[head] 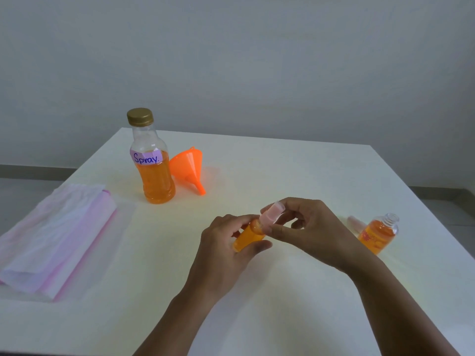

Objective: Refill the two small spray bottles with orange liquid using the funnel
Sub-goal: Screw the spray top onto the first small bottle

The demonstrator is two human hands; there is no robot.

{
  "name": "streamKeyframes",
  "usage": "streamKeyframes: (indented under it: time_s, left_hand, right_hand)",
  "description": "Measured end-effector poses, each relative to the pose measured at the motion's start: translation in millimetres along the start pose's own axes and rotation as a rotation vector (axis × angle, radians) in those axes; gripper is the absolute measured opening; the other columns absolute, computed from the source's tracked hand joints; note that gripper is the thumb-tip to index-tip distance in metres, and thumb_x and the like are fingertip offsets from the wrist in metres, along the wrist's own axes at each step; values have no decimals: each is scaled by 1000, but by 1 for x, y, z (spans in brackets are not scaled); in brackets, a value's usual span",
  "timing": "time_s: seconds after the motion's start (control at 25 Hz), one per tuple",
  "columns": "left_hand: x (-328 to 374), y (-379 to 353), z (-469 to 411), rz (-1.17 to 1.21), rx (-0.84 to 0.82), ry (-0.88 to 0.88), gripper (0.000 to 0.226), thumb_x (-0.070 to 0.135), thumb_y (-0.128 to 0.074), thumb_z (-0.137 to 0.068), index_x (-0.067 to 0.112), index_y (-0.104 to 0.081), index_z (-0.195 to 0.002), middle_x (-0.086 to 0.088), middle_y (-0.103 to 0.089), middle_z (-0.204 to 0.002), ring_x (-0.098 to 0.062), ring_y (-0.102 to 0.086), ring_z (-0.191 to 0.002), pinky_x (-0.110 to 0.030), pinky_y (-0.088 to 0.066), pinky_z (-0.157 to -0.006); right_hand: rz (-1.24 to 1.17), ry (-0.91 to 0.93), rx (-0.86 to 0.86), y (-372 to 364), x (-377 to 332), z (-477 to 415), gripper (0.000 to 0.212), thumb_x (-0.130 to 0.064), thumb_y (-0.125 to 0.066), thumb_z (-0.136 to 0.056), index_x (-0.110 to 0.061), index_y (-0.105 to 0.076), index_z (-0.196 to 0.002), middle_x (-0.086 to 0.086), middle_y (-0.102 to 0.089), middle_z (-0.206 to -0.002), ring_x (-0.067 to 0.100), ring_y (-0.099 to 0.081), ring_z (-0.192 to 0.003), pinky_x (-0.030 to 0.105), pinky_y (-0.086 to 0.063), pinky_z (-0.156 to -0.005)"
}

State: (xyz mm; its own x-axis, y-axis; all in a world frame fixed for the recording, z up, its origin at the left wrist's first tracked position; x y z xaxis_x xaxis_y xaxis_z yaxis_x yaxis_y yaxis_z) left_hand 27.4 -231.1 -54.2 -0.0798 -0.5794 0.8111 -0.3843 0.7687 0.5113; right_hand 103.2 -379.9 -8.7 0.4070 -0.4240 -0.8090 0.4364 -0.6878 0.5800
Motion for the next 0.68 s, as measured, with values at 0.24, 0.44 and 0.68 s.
streamKeyframes:
  time_s: [0.24,0.44,0.68]
  left_hand:
    - [-7,-4,-1,106,-13,112,58,57,-75,-66,32,-71,-118,16,-71,-109,-5,-62,-100,-8,-43,-74]
    - [-10,-5,-4,194,-68,166,42,57,-77,-66,36,-73,-102,22,-70,-101,7,-57,-101,-10,-39,-75]
    - [-3,-6,-6,220,-97,117,33,50,-80,-70,40,-71,-100,24,-70,-99,6,-62,-100,-7,-47,-76]
  right_hand:
    - [20,173,90,12,-19,2,36,-33,-75,-82,-38,-68,-117,-28,-73,-102,1,-70,-99,14,-54,-84]
    - [132,227,41,13,-21,2,29,-4,-71,-92,-28,-71,-108,-22,-74,-95,1,-69,-98,12,-53,-84]
    - [320,174,174,24,-23,3,54,-77,-62,-68,-31,-72,-95,-19,-69,-82,-3,-63,-79,12,-46,-59]
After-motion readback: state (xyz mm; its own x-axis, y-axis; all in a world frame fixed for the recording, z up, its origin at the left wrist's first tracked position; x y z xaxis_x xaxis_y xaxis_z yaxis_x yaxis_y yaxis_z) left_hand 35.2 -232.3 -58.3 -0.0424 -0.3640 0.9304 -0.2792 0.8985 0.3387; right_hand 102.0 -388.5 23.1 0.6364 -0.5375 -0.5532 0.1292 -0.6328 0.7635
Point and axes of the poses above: each hand's wrist, its own z-axis away from the middle knuckle, its own y-axis out of the back of the hand, x = y × z, the point moved 7 cm from there along -z, towards the middle knuckle
